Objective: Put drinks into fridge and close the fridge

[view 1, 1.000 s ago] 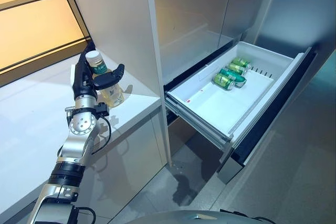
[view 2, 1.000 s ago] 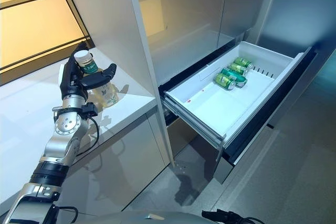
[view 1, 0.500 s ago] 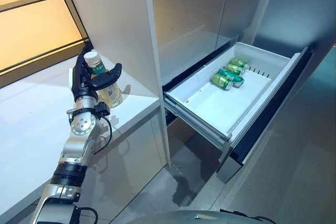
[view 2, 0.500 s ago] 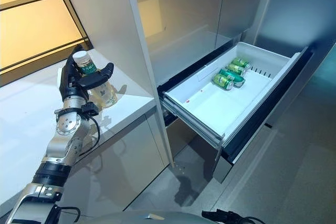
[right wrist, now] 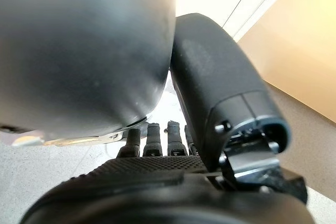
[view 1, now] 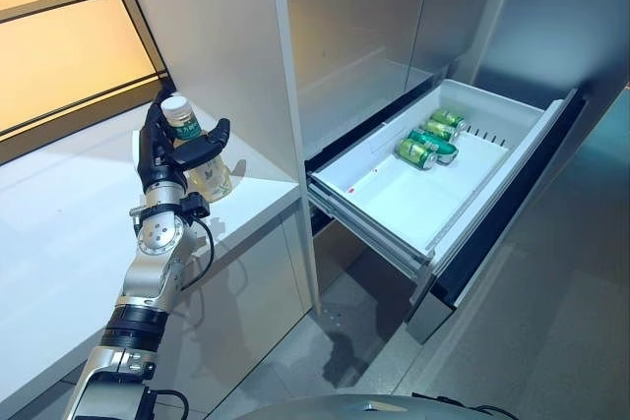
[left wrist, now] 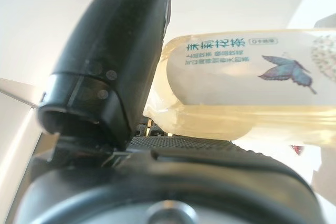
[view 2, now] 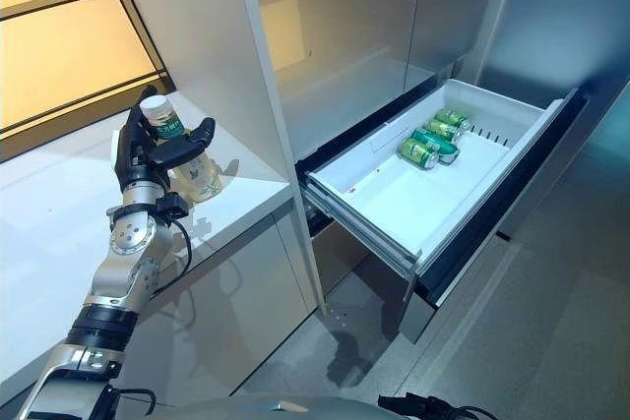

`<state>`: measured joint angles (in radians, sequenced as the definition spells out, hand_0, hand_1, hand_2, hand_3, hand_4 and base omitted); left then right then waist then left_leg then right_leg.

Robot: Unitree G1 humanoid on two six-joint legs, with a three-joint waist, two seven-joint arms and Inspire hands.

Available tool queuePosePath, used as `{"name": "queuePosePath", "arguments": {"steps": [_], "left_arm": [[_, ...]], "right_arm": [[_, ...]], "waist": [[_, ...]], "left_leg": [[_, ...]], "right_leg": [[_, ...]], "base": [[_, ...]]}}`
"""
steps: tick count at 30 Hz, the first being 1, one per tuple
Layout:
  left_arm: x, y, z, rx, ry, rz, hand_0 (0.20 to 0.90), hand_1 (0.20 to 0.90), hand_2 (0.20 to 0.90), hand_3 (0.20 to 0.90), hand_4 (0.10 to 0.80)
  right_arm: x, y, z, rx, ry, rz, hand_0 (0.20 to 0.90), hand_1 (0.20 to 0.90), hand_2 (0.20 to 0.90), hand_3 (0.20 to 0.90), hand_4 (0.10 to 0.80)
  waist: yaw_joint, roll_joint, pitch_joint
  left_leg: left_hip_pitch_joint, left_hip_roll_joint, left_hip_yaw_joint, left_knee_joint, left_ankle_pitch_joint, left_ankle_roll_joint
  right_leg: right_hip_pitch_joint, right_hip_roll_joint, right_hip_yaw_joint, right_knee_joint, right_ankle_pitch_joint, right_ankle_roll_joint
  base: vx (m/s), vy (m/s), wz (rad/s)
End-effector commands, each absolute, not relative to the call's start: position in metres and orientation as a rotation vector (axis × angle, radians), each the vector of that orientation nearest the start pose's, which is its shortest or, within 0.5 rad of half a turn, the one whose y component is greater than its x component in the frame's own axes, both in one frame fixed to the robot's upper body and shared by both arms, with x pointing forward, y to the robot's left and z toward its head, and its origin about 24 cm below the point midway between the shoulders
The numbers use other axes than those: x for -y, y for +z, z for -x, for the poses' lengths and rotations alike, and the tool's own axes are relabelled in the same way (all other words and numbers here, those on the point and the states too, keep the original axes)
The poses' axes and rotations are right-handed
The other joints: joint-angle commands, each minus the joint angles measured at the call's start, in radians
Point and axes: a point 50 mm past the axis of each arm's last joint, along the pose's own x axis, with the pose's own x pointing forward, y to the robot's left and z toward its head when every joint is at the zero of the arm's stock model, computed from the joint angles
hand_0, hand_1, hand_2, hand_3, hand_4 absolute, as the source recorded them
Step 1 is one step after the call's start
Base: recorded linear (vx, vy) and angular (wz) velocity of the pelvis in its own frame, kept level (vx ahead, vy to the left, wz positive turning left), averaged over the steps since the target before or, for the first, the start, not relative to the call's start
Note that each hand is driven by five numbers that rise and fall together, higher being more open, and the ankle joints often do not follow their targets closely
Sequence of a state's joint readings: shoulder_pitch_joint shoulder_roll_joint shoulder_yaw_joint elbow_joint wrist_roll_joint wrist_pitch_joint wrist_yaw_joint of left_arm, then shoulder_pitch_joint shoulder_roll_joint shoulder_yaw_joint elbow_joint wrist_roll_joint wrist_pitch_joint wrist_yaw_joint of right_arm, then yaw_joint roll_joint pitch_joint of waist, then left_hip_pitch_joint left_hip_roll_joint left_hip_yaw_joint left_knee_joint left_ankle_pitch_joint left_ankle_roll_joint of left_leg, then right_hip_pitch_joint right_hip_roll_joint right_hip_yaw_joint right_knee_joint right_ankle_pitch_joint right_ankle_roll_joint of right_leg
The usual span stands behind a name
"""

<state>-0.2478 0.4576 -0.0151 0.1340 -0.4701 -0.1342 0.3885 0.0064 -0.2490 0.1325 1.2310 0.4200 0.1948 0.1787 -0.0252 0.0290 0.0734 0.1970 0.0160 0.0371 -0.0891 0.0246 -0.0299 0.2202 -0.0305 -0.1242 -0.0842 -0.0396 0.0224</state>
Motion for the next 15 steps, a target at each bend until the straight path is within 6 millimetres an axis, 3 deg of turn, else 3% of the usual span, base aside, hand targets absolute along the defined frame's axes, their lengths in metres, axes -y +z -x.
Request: {"name": "queuePosePath", "arguments": {"steps": [1, 15], "left_arm": [[-0.245, 0.147, -0.3, 0.408, 0.361, -0.048, 0.9, 0.9, 0.9, 0.9, 0.8], [-0.257, 0.152, -0.298, 0.407, 0.403, -0.213, 0.9, 0.9, 0.9, 0.9, 0.8]], "right_arm": [[0.225, -0.165, -0.079, -1.367, -0.125, -0.205, 0.9, 0.9, 0.9, 0.9, 0.8], [0.229, -0.164, -0.082, -1.36, -0.129, -0.189, 0.9, 0.9, 0.9, 0.9, 0.8]], "waist": [[-0.001, 0.007, -0.005], [0.002, 0.007, -0.004]], "left_leg": [[-0.02, -0.045, 0.047, 0.049, -0.119, 0.043], [-0.02, -0.046, 0.051, 0.046, -0.117, 0.042]], "right_leg": [[-0.077, 0.036, -0.006, 0.11, -0.083, 0.029], [-0.076, 0.036, -0.006, 0.102, -0.079, 0.031]], "base": [[0.0, 0.0, 0.0], [0.0, 0.0, 0.0]]}}
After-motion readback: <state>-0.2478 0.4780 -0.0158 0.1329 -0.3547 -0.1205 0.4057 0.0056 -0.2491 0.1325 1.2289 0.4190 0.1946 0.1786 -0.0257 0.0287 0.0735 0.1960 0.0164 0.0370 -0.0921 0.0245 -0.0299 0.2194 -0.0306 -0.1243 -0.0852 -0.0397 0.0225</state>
